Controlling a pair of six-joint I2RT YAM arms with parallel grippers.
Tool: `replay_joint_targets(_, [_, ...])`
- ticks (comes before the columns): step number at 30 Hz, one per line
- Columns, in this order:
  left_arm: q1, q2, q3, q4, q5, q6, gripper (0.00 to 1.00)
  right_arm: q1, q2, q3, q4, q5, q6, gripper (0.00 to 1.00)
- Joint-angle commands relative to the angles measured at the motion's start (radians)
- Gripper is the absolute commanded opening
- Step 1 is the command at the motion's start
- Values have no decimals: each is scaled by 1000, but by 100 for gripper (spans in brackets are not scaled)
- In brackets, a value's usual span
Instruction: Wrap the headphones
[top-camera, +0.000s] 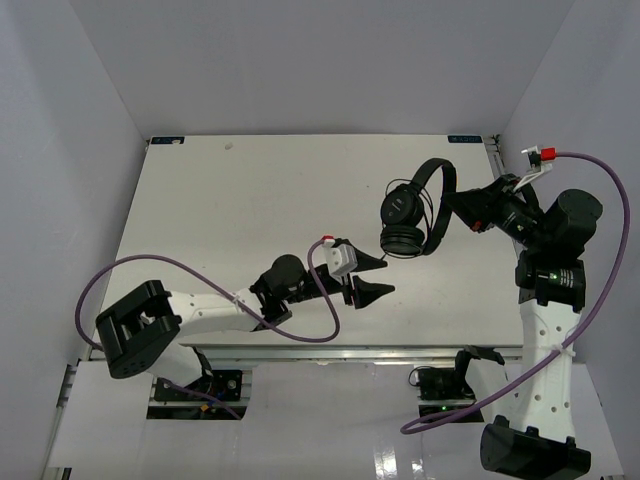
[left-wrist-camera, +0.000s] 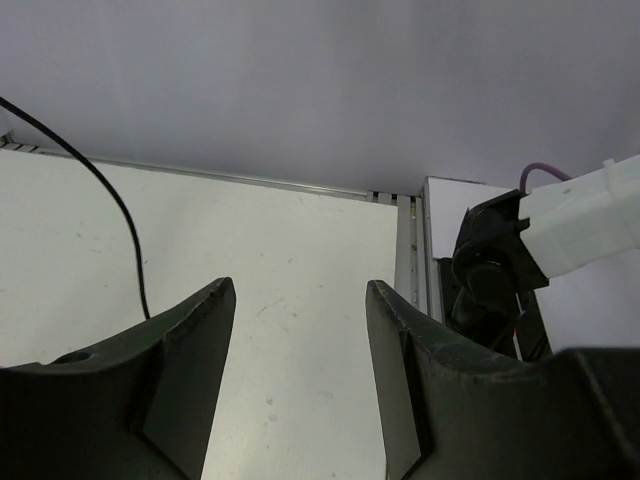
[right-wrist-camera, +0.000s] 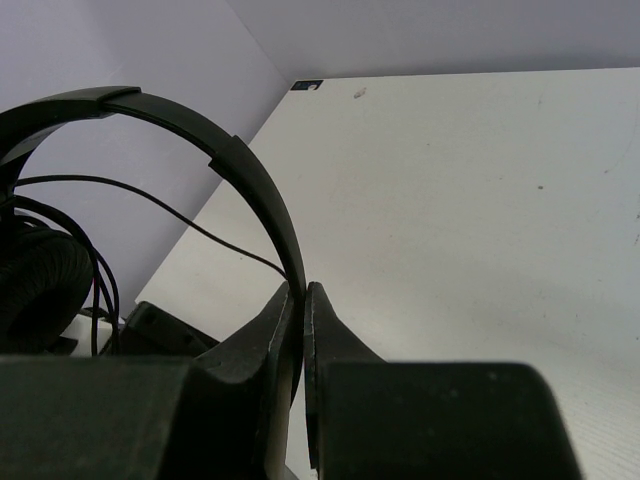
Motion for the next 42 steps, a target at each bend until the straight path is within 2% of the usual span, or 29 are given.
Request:
replay_joint_targets(1, [-12,-105,-70,44,-86,19,67,-3,-20,-1,56,-10,14,8])
replay_joint_targets(3, [-12,-127,-97,67,-196,37,73,-3,-22,-1,55,-12,14,8])
replay_joint_targets(6, [-11,-113,-59,32,-262,78,79,-1,-23,-1,52,-14,11,8])
replay_joint_targets(11, [-10,-2,52,-40,-264,133,84,-1,-26,-3,50,-16,15,8])
replay_joint_targets(15, [-10,92,160,-85,-266,142,83,0,-33,-2,42,-21,8,8])
replay_joint_targets(16, [-10,110,181,-101,-273,143,81,-1,-35,-1,38,-22,8,8])
replay_joint_targets(18, [-8,134,218,-130,-260,144,68,-1,-35,2,33,-21,6,8])
replay_joint_targets(20, [-7,148,238,-145,-244,138,44,-1,-35,5,28,-21,2,8])
replay_joint_targets(23, [-6,141,224,-135,-240,124,30,0,-32,11,26,-16,-4,8])
replay_joint_targets(27, [-6,116,180,-117,-236,104,27,-1,-31,8,26,-5,-6,8])
replay_joint_targets(32, [-7,86,124,-70,-219,-2,10,-1,-23,14,15,47,-16,8])
replay_joint_targets(34, [-13,85,99,-43,-206,-42,5,0,-25,13,9,80,-30,8])
replay_joint_targets(42, [-48,94,22,104,-237,-144,3,2,-51,-51,15,243,-71,8])
